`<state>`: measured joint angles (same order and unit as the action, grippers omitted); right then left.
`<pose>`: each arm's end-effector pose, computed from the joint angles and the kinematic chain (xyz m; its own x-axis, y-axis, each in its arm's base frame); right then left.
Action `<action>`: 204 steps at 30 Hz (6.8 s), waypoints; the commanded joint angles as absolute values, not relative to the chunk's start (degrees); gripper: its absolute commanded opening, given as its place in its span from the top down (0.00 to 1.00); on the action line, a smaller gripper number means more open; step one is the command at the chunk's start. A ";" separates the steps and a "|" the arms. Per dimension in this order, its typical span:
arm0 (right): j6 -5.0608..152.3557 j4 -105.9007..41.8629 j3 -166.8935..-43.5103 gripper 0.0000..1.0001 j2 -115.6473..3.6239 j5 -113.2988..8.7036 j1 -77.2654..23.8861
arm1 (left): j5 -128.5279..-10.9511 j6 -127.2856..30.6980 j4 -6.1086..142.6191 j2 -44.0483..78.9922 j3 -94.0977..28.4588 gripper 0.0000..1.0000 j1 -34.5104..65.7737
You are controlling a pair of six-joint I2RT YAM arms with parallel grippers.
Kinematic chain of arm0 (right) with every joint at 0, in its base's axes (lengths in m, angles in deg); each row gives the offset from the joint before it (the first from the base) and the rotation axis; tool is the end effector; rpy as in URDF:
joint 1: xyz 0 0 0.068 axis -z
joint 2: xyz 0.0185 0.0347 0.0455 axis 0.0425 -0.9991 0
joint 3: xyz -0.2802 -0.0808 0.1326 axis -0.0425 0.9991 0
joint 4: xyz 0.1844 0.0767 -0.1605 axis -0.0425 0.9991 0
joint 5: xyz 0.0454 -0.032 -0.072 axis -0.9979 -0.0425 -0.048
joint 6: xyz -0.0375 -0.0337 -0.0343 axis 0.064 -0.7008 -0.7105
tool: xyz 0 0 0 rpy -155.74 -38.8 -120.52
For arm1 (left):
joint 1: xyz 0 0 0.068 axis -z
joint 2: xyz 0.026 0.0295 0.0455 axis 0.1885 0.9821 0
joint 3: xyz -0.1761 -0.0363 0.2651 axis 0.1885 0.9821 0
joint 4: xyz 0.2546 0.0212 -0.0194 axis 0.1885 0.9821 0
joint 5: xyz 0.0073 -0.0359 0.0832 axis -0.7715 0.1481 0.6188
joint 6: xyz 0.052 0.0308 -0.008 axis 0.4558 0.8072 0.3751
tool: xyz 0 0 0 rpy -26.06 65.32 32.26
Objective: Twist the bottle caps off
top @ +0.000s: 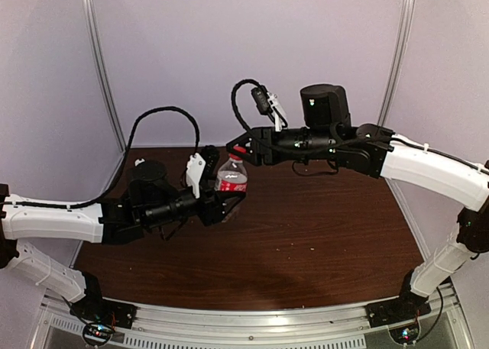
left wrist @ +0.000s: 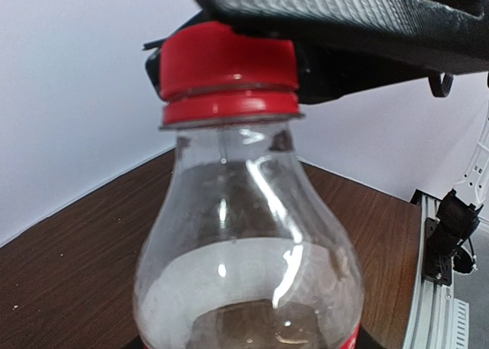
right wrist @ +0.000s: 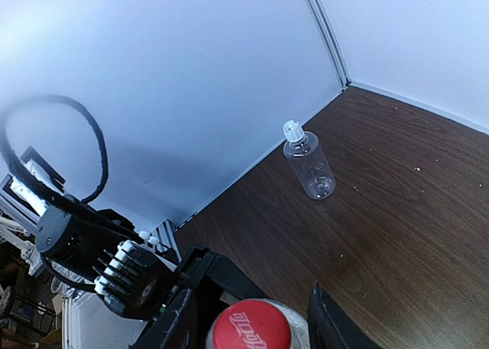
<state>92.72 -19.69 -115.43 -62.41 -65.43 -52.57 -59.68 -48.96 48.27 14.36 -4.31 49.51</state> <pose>0.1934 0.3043 0.4500 -0.5499 -0.0738 -0.8320 -0.8034 0.3191 0.5027 0.1409 -0.2448 0.3359 -0.2362 -0.0137 -0.9716 0.8220 0.5303 -0.2073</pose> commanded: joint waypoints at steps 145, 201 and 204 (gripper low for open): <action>61.76 -17.67 -117.37 0.75 -65.74 -118.31 -45.76 | -97.62 -53.25 29.23 11.35 1.06 0.68 49.67; 94.48 -20.27 -117.45 0.46 -63.05 -71.91 -51.11 | -62.48 -49.99 45.99 12.82 -4.94 0.67 49.64; 94.65 -20.55 -117.33 0.52 -63.28 -72.49 -51.25 | -62.35 -49.92 46.18 12.73 -4.88 0.67 49.69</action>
<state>94.27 -19.80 -115.70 -62.81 -72.64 -50.75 -63.57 -50.76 47.86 12.78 -3.22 49.36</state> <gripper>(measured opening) 0.509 0.526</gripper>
